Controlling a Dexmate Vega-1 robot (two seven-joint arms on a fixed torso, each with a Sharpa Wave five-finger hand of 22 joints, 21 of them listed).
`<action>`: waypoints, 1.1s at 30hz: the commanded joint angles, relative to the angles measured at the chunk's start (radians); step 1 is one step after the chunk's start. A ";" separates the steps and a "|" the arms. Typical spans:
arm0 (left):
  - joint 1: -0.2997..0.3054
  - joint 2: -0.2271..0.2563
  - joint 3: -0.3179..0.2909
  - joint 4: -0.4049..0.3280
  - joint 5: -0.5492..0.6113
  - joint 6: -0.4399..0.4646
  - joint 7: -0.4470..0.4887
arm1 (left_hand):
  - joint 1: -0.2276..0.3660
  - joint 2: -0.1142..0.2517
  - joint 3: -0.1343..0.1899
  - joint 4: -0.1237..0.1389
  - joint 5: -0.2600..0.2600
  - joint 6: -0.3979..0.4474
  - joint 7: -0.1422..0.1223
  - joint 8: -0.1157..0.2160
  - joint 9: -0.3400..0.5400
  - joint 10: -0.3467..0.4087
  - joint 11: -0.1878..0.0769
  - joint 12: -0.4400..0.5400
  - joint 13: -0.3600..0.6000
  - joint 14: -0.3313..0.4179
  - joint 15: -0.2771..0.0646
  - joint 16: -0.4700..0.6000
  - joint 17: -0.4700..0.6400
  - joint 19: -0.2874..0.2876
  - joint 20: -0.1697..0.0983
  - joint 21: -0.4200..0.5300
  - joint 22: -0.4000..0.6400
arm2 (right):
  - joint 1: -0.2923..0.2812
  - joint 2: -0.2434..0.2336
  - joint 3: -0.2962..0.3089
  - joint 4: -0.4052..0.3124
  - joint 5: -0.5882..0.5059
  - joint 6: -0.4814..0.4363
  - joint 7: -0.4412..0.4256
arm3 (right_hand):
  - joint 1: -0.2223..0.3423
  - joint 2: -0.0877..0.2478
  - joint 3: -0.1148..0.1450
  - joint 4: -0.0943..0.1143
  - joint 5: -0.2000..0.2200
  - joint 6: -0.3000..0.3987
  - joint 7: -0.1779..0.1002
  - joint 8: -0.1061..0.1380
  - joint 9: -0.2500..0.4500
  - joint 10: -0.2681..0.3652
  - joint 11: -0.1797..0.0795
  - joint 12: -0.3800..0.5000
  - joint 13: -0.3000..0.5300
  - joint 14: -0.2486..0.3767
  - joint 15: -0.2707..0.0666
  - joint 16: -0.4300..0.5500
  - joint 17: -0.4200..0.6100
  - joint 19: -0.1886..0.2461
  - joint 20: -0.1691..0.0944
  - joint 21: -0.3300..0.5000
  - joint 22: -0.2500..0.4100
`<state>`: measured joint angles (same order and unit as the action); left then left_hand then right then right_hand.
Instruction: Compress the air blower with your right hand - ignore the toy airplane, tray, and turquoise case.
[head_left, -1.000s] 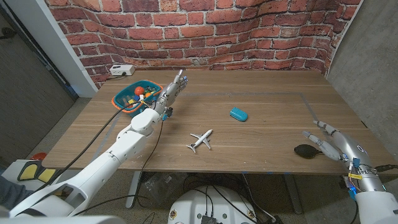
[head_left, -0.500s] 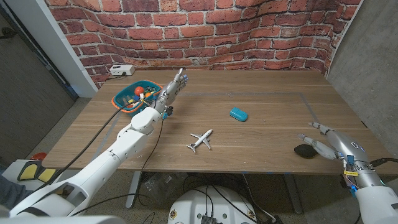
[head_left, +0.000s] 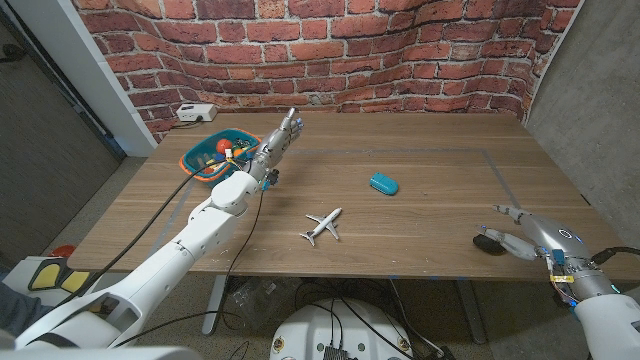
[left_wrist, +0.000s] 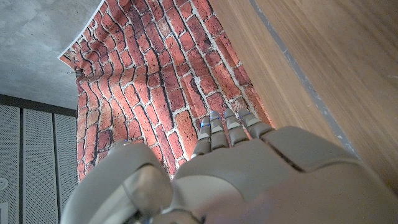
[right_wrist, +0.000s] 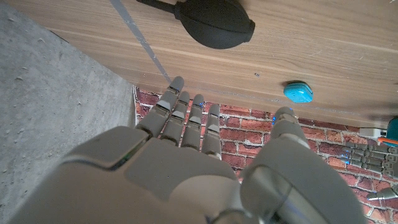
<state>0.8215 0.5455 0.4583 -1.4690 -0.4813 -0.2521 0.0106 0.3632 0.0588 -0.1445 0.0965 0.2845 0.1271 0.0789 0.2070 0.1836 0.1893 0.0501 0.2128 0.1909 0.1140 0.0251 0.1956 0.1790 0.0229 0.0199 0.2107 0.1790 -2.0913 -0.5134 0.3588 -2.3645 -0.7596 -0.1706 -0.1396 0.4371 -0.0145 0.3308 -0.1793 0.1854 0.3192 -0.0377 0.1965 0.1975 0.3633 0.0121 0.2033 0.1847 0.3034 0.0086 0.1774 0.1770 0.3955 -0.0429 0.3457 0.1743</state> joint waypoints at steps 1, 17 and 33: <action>0.005 -0.001 0.001 0.003 -0.010 -0.006 -0.014 | 0.005 0.006 -0.009 0.003 -0.003 0.011 -0.001 0.000 0.004 0.009 0.000 0.000 0.002 0.014 0.001 -0.004 0.005 0.002 0.003 -0.003 0.003 | -0.018 -0.014 -0.002 -0.050 -0.096 -0.081 0.100 | 0.060 0.003 0.025 -0.006 0.007 -0.021 -0.004 -0.004 0.004 -0.019 -0.001 -0.005 0.004 -0.019 -0.003 -0.001 0.001 -0.010 -0.011 -0.010 0.004; 0.024 0.017 -0.008 -0.018 -0.019 0.002 -0.017 | 0.005 0.008 -0.012 0.004 -0.004 0.022 0.002 0.002 0.004 0.014 0.000 0.000 0.003 0.020 0.001 -0.002 0.005 0.003 0.004 -0.003 0.003 | 0.021 -0.068 -0.040 -0.093 -0.220 -0.195 0.295 | 0.276 0.005 0.095 -0.014 0.017 -0.071 -0.012 -0.001 0.004 -0.075 -0.024 -0.009 0.004 -0.051 -0.036 0.000 -0.001 -0.015 -0.034 -0.044 0.003; 0.010 0.011 -0.007 0.019 -0.033 -0.019 -0.053 | 0.006 0.011 -0.014 0.005 -0.005 0.024 0.002 0.001 0.004 0.015 0.000 -0.001 0.003 0.022 0.002 -0.003 0.005 0.001 0.005 -0.003 0.003 | 0.078 -0.113 -0.068 -0.111 -0.257 -0.244 0.448 | 0.482 -0.044 0.133 -0.012 0.039 -0.107 -0.018 0.007 0.004 -0.105 -0.050 -0.004 0.002 -0.034 -0.075 0.008 -0.002 0.034 -0.074 -0.056 0.003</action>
<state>0.8429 0.5629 0.4483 -1.4811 -0.5013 -0.2554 -0.0103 0.3670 0.0625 -0.1487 0.1008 0.2810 0.1450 0.0825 0.2069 0.1836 0.1984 0.0482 0.2128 0.1909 0.1268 0.0232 0.1920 0.1790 0.0229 0.0198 0.2107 0.1790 -2.0566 -0.5935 0.3135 -2.4613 -0.9930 -0.3744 0.2034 0.8954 -0.0521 0.4528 -0.1916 0.2156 0.2138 -0.0572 0.1956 0.1975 0.2562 -0.0309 0.1918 0.1846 0.2581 -0.0404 0.1774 0.1720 0.4174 -0.0430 0.2902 0.1743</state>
